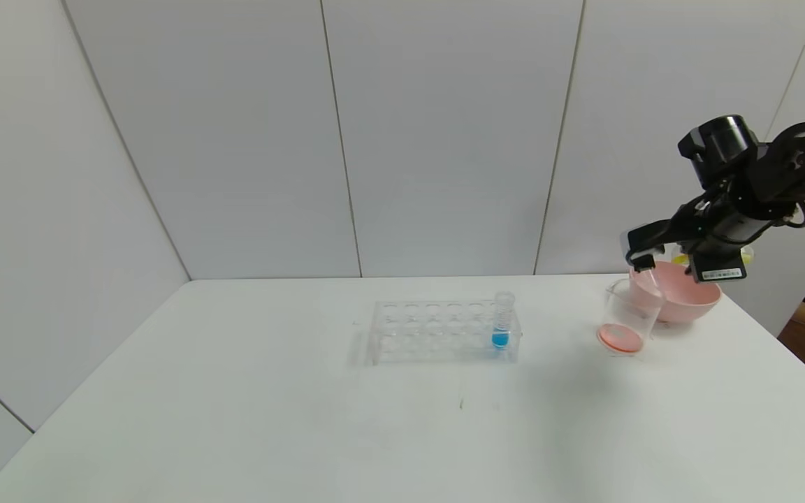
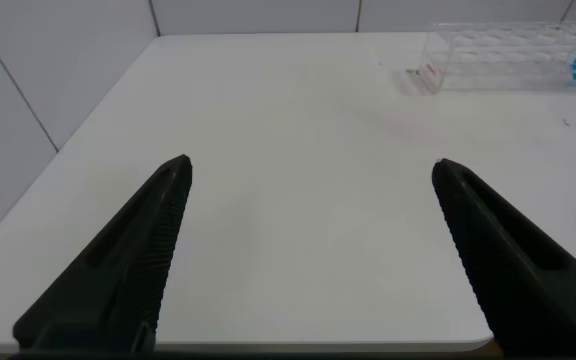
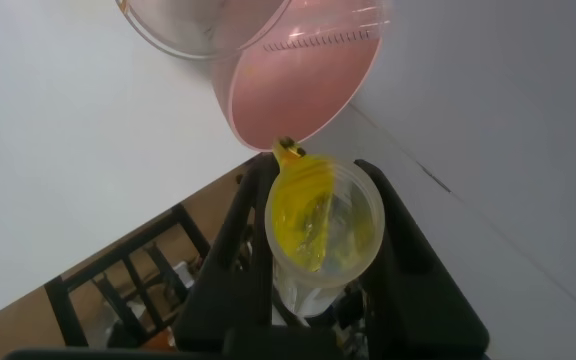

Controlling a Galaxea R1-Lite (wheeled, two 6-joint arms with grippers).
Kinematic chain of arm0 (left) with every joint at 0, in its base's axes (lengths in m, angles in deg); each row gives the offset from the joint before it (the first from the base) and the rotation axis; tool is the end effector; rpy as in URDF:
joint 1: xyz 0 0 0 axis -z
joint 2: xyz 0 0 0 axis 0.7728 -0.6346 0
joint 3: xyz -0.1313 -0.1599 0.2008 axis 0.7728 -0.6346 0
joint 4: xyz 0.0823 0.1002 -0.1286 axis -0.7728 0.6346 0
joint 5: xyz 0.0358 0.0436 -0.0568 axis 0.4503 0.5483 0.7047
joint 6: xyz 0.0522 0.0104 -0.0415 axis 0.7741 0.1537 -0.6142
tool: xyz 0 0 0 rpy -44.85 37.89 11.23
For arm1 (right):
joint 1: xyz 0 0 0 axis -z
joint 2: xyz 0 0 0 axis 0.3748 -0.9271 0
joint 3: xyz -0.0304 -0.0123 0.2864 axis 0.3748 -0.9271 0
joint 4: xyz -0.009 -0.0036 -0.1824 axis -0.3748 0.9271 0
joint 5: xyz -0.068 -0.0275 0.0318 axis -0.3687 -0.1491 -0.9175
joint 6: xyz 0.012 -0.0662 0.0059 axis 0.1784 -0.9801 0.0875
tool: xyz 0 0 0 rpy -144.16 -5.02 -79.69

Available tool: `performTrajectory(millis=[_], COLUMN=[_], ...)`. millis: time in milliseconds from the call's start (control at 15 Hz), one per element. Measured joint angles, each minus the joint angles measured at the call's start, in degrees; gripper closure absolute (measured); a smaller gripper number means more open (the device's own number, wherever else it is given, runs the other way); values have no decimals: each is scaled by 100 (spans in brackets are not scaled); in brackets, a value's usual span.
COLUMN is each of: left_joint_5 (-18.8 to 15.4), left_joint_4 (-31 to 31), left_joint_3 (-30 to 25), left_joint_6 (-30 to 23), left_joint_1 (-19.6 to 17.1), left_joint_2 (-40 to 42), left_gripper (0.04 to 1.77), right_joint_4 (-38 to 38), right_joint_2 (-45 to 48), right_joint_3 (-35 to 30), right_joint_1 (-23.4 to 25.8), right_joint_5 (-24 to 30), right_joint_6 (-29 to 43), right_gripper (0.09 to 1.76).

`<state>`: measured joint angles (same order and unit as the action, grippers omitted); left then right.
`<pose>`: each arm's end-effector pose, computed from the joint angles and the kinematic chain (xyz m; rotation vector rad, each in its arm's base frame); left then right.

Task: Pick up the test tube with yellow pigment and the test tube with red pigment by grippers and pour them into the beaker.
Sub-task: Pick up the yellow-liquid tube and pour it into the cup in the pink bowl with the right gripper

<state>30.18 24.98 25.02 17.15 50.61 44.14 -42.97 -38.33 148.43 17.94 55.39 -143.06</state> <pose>0.0255 0.0002 0.0728 -0.0165 0.0176 0.0025 0.4183 0.0046 0.1888 -1.5560 0.9313 0.4043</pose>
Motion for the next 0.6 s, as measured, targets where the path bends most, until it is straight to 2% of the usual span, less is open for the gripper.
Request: performTrajectory(millis=[600], left_joint_5=[0], left_joint_4=[0], left_joint_3=[0], left_joint_6=[0], left_joint_1=[0], left_joint_2=[0], left_gripper=[9], right_joint_4=[46], right_joint_2=[49], right_joint_3=[-2], right_joint_1=[-52], right_joint_5=[-273], right_joint_6=[-24], right_gripper=[129])
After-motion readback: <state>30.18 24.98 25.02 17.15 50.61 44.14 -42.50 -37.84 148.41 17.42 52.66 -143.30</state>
